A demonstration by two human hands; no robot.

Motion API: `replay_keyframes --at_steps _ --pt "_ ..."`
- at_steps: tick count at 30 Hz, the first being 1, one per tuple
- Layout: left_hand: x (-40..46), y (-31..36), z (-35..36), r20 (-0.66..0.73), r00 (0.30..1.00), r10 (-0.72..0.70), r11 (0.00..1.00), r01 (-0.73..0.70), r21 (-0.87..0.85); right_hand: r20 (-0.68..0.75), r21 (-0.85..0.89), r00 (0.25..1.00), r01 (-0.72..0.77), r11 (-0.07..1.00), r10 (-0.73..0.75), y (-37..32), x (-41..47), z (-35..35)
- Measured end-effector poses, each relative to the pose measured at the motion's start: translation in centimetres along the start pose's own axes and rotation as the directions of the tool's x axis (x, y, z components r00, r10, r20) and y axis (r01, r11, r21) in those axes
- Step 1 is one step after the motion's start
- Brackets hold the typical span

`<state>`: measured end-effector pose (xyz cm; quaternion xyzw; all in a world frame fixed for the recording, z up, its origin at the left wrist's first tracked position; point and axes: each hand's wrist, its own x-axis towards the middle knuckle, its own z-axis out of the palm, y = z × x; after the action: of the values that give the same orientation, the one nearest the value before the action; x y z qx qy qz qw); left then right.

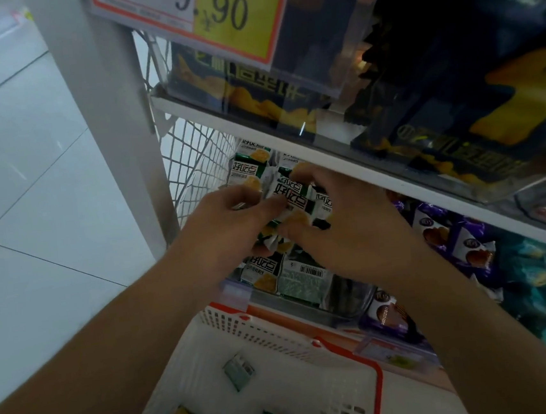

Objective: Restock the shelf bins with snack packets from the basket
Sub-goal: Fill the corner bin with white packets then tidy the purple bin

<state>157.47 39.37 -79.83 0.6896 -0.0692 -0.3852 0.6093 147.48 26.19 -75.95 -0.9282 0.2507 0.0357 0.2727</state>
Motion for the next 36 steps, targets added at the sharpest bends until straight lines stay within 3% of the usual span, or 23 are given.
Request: replay_keyframes --at_steps 2,4,6,9,11,15,19,23,26,31,36 --pt "-0.1 0.1 0.4 0.033 0.999 -0.01 1.0 0.009 0.02 -0.052 -0.141 0.985 0.155 0.978 -0.163 0.2 0.1 0.7" --pt "-0.1 0.0 0.4 0.01 1.0 -0.012 0.998 0.011 0.064 -0.075 -0.255 0.982 0.15 0.955 -0.174 0.5 0.4 1.3" --pt "0.3 -0.3 -0.1 -0.08 0.996 0.029 0.992 -0.019 0.127 -0.089 -0.326 0.987 0.095 0.941 -0.131 0.7 0.8 1.3" --pt "0.7 -0.4 -0.9 -0.182 0.977 0.109 0.967 -0.062 0.247 0.027 -0.415 0.999 -0.008 0.91 0.021 0.6 0.6 0.7" --pt "0.7 -0.4 -1.0 -0.191 0.976 0.109 0.959 -0.053 0.279 0.095 -0.521 0.993 -0.012 0.854 0.072 0.4 0.4 1.0" --pt "0.8 -0.7 -1.0 -0.191 0.971 0.143 0.928 -0.064 0.368 0.073 -0.627 0.991 -0.045 0.777 0.117 0.1 0.4 2.3" --pt "1.3 -1.0 -0.9 -0.181 0.97 0.163 0.912 -0.078 0.403 0.089 -0.594 0.984 -0.072 0.801 0.154 0.1 1.2 2.7" --pt "1.5 -1.0 -0.8 -0.179 0.957 0.229 0.87 -0.119 0.478 0.084 -0.35 0.996 0.054 0.935 -0.026 0.0 2.4 4.5" --pt "1.7 -1.2 -1.1 -0.146 0.955 0.258 0.825 -0.14 0.548 0.08 -0.312 0.992 0.114 0.943 -0.093 0.1 2.7 6.4" --pt "2.4 -1.7 -1.3 -0.09 0.972 0.217 0.772 -0.115 0.625 0.0 -0.408 1.0 -0.026 0.913 0.028 0.2 3.4 6.1" --pt "3.1 -2.6 -2.1 -0.013 0.995 0.099 0.716 -0.062 0.696 0.011 -0.452 0.995 -0.087 0.888 0.103 0.5 3.2 6.1"
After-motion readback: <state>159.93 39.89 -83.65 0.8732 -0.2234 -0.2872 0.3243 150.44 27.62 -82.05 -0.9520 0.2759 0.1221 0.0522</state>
